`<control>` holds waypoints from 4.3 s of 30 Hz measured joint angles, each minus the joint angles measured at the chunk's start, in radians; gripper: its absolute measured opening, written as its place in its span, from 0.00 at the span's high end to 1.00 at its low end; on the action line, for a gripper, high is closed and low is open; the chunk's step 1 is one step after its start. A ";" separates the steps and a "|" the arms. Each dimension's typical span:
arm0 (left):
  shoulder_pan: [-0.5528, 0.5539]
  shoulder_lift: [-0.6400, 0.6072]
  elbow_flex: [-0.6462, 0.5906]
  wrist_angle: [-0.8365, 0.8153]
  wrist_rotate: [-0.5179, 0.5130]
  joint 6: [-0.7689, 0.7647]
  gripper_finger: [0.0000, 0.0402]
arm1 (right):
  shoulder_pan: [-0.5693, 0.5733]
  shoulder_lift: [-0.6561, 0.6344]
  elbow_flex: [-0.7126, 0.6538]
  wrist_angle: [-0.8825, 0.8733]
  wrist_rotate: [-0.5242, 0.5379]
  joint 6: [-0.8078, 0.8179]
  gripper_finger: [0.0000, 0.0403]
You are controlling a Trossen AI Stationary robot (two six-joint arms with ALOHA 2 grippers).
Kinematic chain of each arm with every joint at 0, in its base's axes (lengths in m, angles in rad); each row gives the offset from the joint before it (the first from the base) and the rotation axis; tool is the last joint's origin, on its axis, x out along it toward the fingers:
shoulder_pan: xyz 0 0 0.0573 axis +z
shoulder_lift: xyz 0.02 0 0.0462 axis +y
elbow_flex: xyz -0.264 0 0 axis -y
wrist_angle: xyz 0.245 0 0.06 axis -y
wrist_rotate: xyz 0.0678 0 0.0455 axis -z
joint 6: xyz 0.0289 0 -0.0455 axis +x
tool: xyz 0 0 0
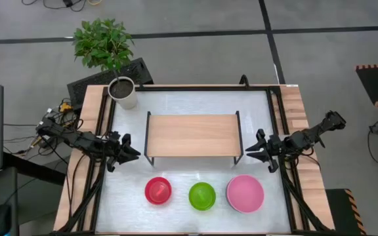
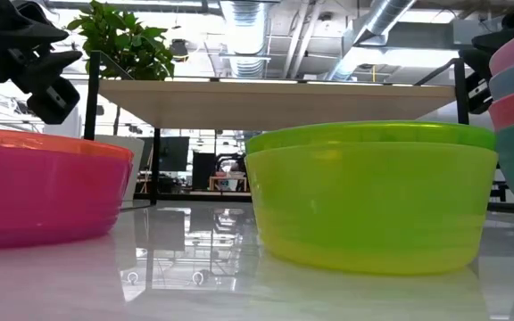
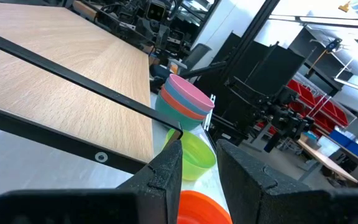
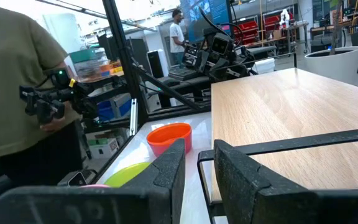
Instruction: Place and stack bowls onto a shelf
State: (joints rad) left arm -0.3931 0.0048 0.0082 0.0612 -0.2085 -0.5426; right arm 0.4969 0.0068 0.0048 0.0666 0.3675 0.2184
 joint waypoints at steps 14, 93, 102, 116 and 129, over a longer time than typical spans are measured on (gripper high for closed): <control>0.000 0.000 0.001 0.044 -0.094 -0.108 0.78 | 0.000 0.000 0.000 0.000 0.000 0.000 0.72; -0.145 1.351 1.318 -1.035 0.169 -0.630 0.50 | -0.022 -0.001 0.305 0.402 0.035 0.141 0.72; -0.152 1.347 1.318 -1.036 0.132 -0.650 0.50 | -0.019 0.053 0.522 0.177 0.028 0.148 0.72; -0.164 1.409 1.318 -1.160 0.076 -0.751 0.50 | -0.021 0.655 1.324 -1.505 0.128 0.697 0.72; -0.171 1.621 1.318 -1.206 0.090 -0.723 0.50 | -0.021 0.712 1.280 -1.551 0.113 0.756 0.72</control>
State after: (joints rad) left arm -0.5644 1.6256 1.3262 -1.1447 -0.1189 -1.2652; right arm 0.4763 0.7184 1.2850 -1.4849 0.4801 0.9743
